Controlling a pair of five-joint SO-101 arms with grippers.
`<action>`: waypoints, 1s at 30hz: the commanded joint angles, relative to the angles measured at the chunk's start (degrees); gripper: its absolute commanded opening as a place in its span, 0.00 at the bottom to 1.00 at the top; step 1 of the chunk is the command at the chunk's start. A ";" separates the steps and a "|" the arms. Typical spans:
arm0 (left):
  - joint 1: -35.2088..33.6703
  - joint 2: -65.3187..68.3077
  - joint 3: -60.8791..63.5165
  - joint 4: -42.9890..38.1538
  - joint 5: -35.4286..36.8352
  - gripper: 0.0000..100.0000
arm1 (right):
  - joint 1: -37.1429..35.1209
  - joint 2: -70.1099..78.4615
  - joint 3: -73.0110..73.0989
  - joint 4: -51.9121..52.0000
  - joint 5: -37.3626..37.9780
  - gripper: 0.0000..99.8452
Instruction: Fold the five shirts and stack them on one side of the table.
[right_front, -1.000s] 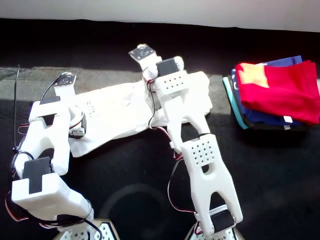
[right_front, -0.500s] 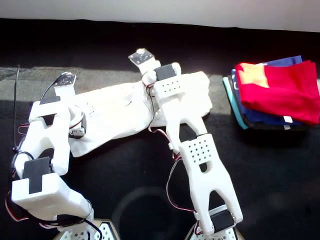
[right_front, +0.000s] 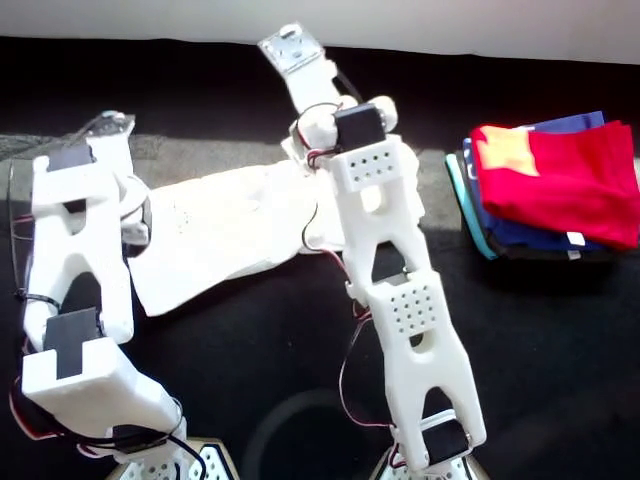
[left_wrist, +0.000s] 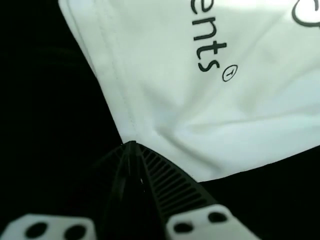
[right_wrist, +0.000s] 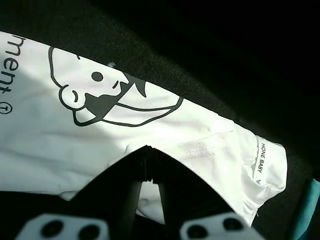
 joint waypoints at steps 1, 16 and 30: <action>-2.86 0.31 -9.10 7.38 0.44 0.05 | 0.92 -12.70 7.08 0.84 0.35 0.02; -8.75 0.48 3.12 -7.38 7.30 0.25 | 0.92 -44.88 45.41 0.48 0.70 0.10; -6.55 14.37 3.56 -14.42 16.44 0.25 | 1.01 -47.96 47.16 0.57 0.70 0.10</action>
